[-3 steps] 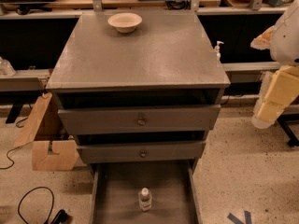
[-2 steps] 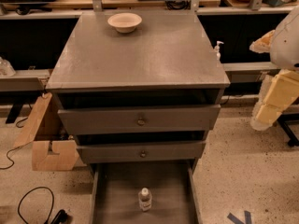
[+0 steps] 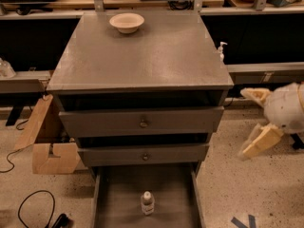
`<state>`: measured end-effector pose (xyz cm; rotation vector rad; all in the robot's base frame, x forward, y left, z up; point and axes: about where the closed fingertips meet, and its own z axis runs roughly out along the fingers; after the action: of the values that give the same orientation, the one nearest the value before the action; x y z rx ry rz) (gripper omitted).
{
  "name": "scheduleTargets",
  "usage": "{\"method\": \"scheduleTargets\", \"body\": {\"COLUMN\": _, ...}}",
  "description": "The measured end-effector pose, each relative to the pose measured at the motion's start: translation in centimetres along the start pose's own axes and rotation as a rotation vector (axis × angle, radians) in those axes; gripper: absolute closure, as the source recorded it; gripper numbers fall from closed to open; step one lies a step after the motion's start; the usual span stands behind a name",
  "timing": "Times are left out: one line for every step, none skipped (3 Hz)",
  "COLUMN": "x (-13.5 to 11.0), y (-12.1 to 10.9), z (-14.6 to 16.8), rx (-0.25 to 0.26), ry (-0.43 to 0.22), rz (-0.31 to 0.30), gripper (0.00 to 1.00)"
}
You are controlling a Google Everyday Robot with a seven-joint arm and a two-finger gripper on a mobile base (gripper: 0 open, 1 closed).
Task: Pick blue plastic bottle from bottom drawer and place on counter
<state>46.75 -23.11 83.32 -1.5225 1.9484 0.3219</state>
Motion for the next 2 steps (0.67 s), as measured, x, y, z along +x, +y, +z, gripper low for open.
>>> {"method": "scheduleTargets", "body": {"x": 2.9, "y": -0.4, "z": 3.1, "rx": 0.036, "ry": -0.259, "rz": 0.038, "gripper": 0.00}}
{"method": "scheduleTargets", "body": {"x": 6.9, "y": 1.4, "z": 5.9, "rx": 0.016, "ry": -0.466, "rz": -0.056, "gripper": 0.00}}
